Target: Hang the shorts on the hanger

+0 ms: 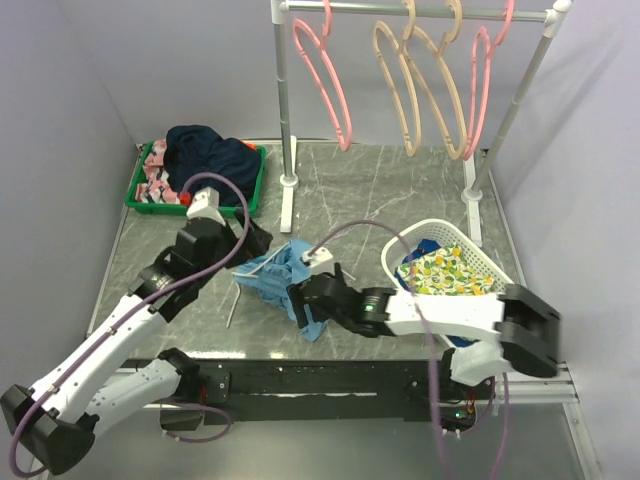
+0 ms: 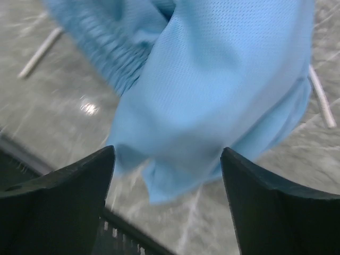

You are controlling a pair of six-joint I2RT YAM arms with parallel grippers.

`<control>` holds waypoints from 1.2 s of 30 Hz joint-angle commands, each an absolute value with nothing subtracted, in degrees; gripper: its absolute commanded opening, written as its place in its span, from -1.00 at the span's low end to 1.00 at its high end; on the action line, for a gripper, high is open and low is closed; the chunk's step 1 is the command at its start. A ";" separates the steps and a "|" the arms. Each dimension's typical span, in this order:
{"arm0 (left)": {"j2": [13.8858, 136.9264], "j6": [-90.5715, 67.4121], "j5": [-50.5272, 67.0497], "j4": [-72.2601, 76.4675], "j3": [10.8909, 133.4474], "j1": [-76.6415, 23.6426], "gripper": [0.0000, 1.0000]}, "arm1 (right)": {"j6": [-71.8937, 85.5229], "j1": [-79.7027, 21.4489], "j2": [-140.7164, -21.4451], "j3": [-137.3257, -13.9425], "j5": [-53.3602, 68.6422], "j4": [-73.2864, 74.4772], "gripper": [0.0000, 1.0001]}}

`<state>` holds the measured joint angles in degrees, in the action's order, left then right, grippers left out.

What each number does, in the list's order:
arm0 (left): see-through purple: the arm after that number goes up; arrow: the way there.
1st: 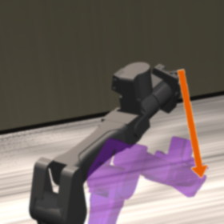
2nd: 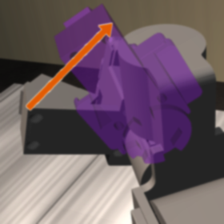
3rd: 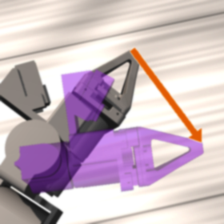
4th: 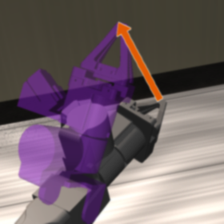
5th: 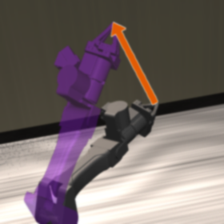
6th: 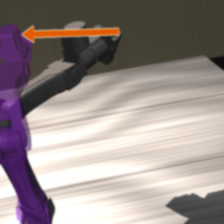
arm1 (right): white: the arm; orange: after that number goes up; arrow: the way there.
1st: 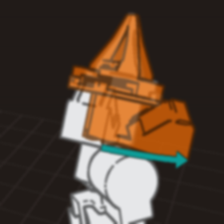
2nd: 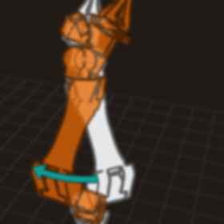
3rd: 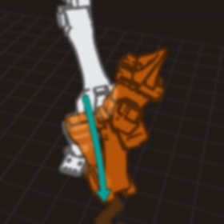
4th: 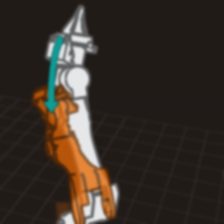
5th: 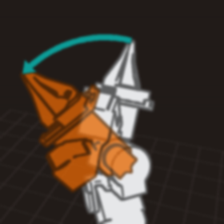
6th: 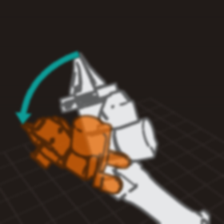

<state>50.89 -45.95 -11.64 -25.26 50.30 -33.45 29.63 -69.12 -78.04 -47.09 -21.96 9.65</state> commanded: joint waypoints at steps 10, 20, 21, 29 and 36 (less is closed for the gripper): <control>49.22 -54.75 -14.68 -24.35 31.39 -33.05 0.39 | 30.94 -52.48 -77.17 -53.35 -29.71 15.99 -1.00; 55.20 -51.77 -9.68 -12.92 28.13 -33.05 -0.09 | 26.72 -42.98 -86.57 -58.80 -20.91 16.26 0.27; 55.11 -51.25 -9.23 -12.66 27.69 -33.22 -0.17 | 26.63 -42.11 -86.40 -58.62 -21.61 16.43 0.50; 52.03 -55.19 -7.47 -9.33 20.48 -39.02 -0.25 | 27.60 -41.03 -81.13 -57.57 -24.35 18.63 0.61; 57.82 -63.35 -10.36 2.54 17.14 -45.52 0.33 | 27.68 -52.91 -79.01 -58.10 -27.70 19.34 0.27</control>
